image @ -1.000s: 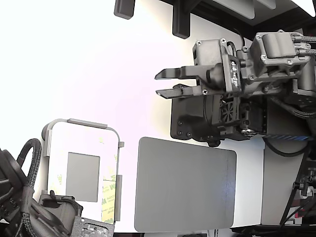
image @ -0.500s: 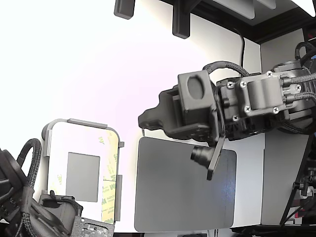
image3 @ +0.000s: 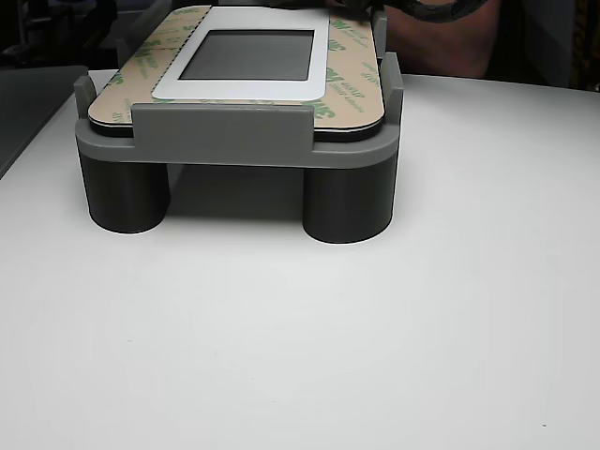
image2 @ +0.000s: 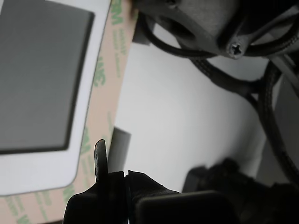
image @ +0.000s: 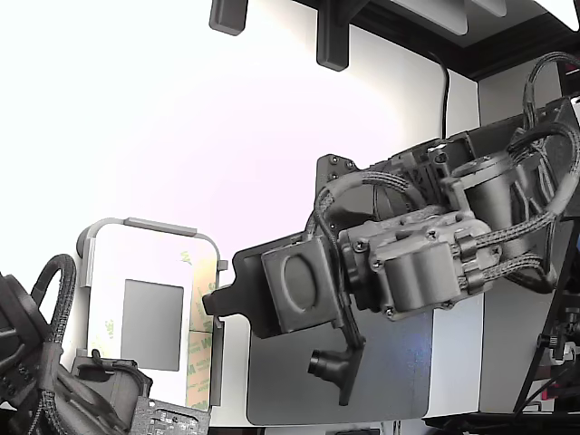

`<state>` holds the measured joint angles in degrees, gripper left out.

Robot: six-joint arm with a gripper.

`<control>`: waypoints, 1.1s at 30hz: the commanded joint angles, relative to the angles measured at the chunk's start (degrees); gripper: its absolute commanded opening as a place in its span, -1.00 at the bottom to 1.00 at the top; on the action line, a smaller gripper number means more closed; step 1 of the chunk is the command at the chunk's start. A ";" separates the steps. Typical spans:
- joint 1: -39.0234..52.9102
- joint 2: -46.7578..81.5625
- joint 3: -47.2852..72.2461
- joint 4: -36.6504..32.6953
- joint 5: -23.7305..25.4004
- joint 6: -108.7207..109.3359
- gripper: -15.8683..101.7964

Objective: Peel off protective film from adhesive tape.

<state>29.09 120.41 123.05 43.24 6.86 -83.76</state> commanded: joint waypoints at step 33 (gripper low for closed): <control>7.82 -13.80 -0.53 -14.68 0.62 -3.43 -0.90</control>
<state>37.27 105.91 124.10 28.83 7.29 -86.92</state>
